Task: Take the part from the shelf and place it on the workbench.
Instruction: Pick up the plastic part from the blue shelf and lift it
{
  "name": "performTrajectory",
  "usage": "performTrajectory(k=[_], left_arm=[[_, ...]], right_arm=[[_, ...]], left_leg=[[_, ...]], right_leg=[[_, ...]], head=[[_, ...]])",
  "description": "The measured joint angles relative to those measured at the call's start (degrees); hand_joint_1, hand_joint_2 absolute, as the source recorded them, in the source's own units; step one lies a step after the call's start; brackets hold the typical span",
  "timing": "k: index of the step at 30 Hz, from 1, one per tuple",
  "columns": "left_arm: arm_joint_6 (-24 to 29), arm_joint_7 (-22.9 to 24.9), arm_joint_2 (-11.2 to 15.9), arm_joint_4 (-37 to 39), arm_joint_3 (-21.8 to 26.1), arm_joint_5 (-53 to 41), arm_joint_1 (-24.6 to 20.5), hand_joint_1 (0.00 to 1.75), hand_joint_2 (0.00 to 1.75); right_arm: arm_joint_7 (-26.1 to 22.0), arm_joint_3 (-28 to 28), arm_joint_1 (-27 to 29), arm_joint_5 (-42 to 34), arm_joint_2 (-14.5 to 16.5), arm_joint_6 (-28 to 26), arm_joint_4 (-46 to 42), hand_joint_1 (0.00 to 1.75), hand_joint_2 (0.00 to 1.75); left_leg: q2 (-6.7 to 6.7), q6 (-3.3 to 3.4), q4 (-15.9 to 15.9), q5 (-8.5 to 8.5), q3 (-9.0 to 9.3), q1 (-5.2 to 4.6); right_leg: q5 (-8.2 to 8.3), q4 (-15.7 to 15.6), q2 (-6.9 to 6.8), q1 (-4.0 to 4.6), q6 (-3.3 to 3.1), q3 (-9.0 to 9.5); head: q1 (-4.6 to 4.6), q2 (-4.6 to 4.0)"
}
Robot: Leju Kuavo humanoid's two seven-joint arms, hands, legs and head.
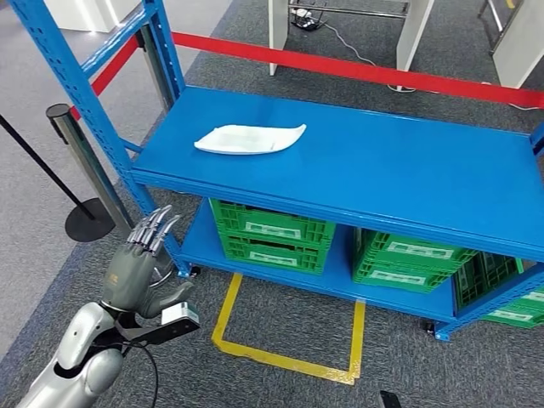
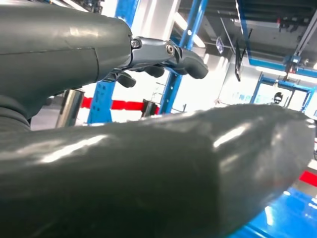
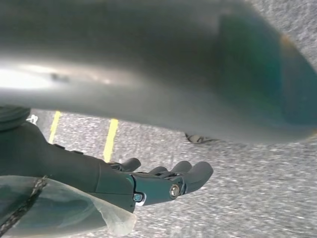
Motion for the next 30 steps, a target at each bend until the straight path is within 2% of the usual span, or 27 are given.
performTrajectory(k=[2, 5, 6, 8, 9, 10, 11, 12, 13, 14, 15, 17, 19, 21, 22, 24, 25, 26, 27, 28, 29, 30], left_arm=[[0.00, 0.01, 0.01, 0.02, 0.01, 0.02, -0.06, 0.00, 0.00], [0.02, -0.02, 0.01, 0.03, 0.07, 0.08, -0.15, 0.00, 0.00], [0.03, -0.02, 0.05, 0.03, 0.13, 0.11, -0.21, 0.00, 0.00], [0.04, -0.06, 0.16, 0.06, 0.22, 0.17, -0.20, 0.00, 0.00], [0.04, -0.08, 0.17, 0.08, 0.23, 0.19, -0.10, 0.00, 0.00], [0.04, -0.11, 0.17, 0.10, 0.22, 0.19, 0.02, 0.00, 0.00], [0.04, -0.14, 0.17, 0.11, 0.22, 0.19, 0.10, 0.00, 0.00], [0.04, -0.15, 0.17, 0.12, 0.22, 0.19, 0.14, 0.00, 0.00], [0.04, -0.15, 0.19, 0.12, 0.23, 0.20, 0.13, 0.00, 0.00], [0.04, -0.15, 0.20, 0.13, 0.23, 0.20, 0.11, 0.00, 0.00], [0.04, -0.14, 0.22, 0.13, 0.24, 0.20, 0.08, 0.00, 0.00], [0.05, -0.15, 0.25, 0.14, 0.25, 0.20, 0.02, 0.00, 0.00], [0.07, -0.16, 0.25, 0.14, 0.25, 0.20, -0.01, 0.00, 0.00], [0.07, -0.18, 0.20, 0.14, 0.25, 0.19, -0.04, 0.00, 0.00], [0.07, -0.18, 0.19, 0.14, 0.25, 0.19, -0.06, 0.00, 0.00], [0.06, -0.19, 0.17, 0.15, 0.24, 0.19, -0.07, 0.00, 0.00], [0.05, -0.19, 0.17, 0.15, 0.22, 0.20, -0.02, 0.00, 0.00], [0.04, -0.19, 0.15, 0.16, 0.20, 0.20, 0.04, 0.00, 0.00], [0.03, -0.19, 0.15, 0.16, 0.19, 0.20, 0.08, 0.00, 0.00], [0.02, -0.19, 0.15, 0.16, 0.19, 0.20, 0.12, 0.00, 0.00], [0.02, -0.19, 0.15, 0.17, 0.19, 0.20, 0.13, 0.00, 0.00], [0.02, -0.19, 0.15, 0.17, 0.19, 0.20, 0.11, 0.00, 0.00]], right_arm=[[0.01, 0.00, 0.01, 0.01, 0.01, 0.01, 0.05, 0.00, 0.00], [0.02, -0.02, 0.15, 0.01, -0.02, 0.06, 0.08, 0.00, 0.00], [0.02, -0.04, 0.11, 0.02, -0.05, 0.10, 0.08, 0.00, 0.00], [0.03, -0.07, 0.02, 0.05, -0.09, 0.18, 0.08, 0.00, 0.00], [0.07, -0.07, 0.02, 0.08, -0.09, 0.21, 0.08, 0.00, 0.00], [0.11, -0.07, 0.06, 0.11, -0.08, 0.21, 0.08, 0.00, 0.00], [0.15, -0.07, 0.10, 0.15, -0.08, 0.21, 0.09, 0.00, 0.00], [0.17, -0.07, 0.11, 0.18, -0.08, 0.21, 0.09, 0.00, 0.00], [0.17, -0.07, 0.10, 0.20, -0.08, 0.21, 0.09, 0.00, 0.00], [0.16, -0.07, 0.04, 0.20, -0.08, 0.21, 0.10, 0.00, 0.00], [0.16, -0.08, -0.01, 0.21, -0.08, 0.21, 0.10, 0.00, 0.00], [0.19, -0.09, -0.06, 0.22, -0.08, 0.21, 0.11, 0.00, 0.00], [0.24, -0.08, -0.07, 0.27, -0.08, 0.20, 0.11, 0.00, 0.00], [0.20, -0.08, -0.16, 0.33, -0.08, 0.14, 0.11, 0.00, 0.00], [0.17, -0.08, -0.18, 0.34, -0.08, 0.11, 0.11, 0.00, 0.00], [0.19, -0.07, -0.12, 0.35, -0.08, 0.09, 0.12, 0.00, 0.00], [0.21, -0.07, -0.02, 0.35, -0.09, 0.10, 0.13, 0.00, 0.00], [0.23, -0.08, 0.06, 0.36, -0.09, 0.10, 0.14, 0.00, 0.00], [0.22, -0.09, 0.13, 0.38, -0.10, 0.07, 0.15, 0.00, 0.00], [0.12, -0.10, 0.15, 0.41, -0.11, 0.01, 0.16, 0.00, 0.00], [-0.01, -0.14, 0.14, 0.43, -0.11, -0.07, 0.16, 0.00, 0.00], [-0.22, -0.20, 0.12, 0.42, -0.11, -0.15, 0.17, 0.00, 0.00]], left_leg=[[0.03, -0.41, 0.34, -0.24, -0.23, -0.15], [0.07, -1.14, 1.63, -1.26, -0.56, 0.02], [0.09, -1.51, 3.52, -2.28, -1.34, 0.14], [0.13, -2.19, 10.64, -5.21, -4.91, 0.50], [0.13, -2.38, 14.15, -6.20, -6.88, 0.68], [0.13, -2.48, 16.35, -6.24, -8.32, 0.82], [0.13, -2.46, 16.19, -4.97, -8.69, 0.91], [0.13, -2.30, 13.83, -2.66, -8.04, 0.96], [0.12, -2.04, 10.14, -0.03, -6.74, 0.94], [0.12, -1.73, 6.86, 1.81, -5.39, 0.80], [0.14, -1.36, 4.27, 2.82, -4.28, 0.63], [0.15, -0.66, 2.54, 2.23, -3.46, 0.29], [0.15, -0.18, 1.50, 1.63, -3.04, 0.36], [0.17, 0.15, 0.44, 1.43, -2.16, 0.65], [0.20, 0.33, 0.10, 1.31, -1.71, 0.75], [0.19, 0.69, -0.01, 0.83, -1.20, 0.67], [0.16, 0.76, 0.01, 0.52, -0.90, 0.61], [0.09, 0.76, 0.03, 0.18, -0.48, 0.57], [0.02, 0.65, 0.10, -0.25, 0.05, 0.57], [-0.03, 0.48, 0.22, -0.76, 0.65, 0.60], [-0.04, 0.22, 0.36, -1.29, 1.14, 0.58], [-0.04, -0.08, 0.69, -1.79, 1.40, 0.49]], right_leg=[[-0.41, -1.18, 0.12, 0.18, -0.60, 0.74], [-0.65, -1.39, 0.15, -0.05, -1.59, 1.19], [-0.75, -1.49, 0.15, -0.19, -1.90, 1.52], [-1.24, -1.50, 0.16, -0.21, -2.32, 2.16], [-1.52, -1.50, 0.16, -0.21, -2.39, 2.50], [-1.84, -1.49, 0.18, -0.20, -2.39, 2.91], [-2.16, -1.49, 0.21, -0.21, -2.35, 3.37], [-2.52, -1.49, 0.25, -0.21, -2.27, 3.92], [-2.92, -1.52, 0.30, -0.22, -2.14, 4.44], [-3.29, -1.59, 0.35, -0.16, -1.90, 4.85], [-3.57, -1.66, 0.40, -0.13, -1.59, 5.11], [-3.88, -1.83, 0.35, -0.08, -0.90, 5.15], [-4.27, -1.91, 0.12, -0.08, -0.29, 5.15], [-5.72, 0.36, 0.00, -0.01, 0.06, 4.02], [-6.94, 3.20, 0.00, -0.01, 0.11, 2.40], [-9.15, 10.72, -0.01, 0.00, 0.23, -2.28], [-9.19, 13.20, -0.01, 0.00, 0.30, -4.21], [-8.12, 13.75, -0.01, -0.01, 0.36, -5.26], [-5.87, 11.94, -0.03, -0.03, 0.38, -5.13], [-3.02, 8.45, -0.07, -0.06, 0.37, -4.14], [-1.00, 5.16, -0.11, -0.07, 0.29, -2.96], [0.19, 2.20, -0.10, -0.05, 0.15, -1.64]], head=[[-0.07, 0.00], [-0.29, 0.01], [-0.49, 0.01], [-0.90, 0.01], [-0.91, 0.01], [-0.91, 0.01], [-0.92, 0.00], [-0.91, 0.01], [-0.92, 0.01], [-0.89, 0.01], [-0.90, 0.01], [-0.86, 0.01], [-0.81, 0.01], [-0.66, 0.02], [-0.59, 0.02], [-0.52, 0.01], [-0.52, 0.01], [-0.51, 0.00], [-0.51, 0.00], [-0.50, 0.00], [-0.50, 0.00], [-0.49, 0.01]])
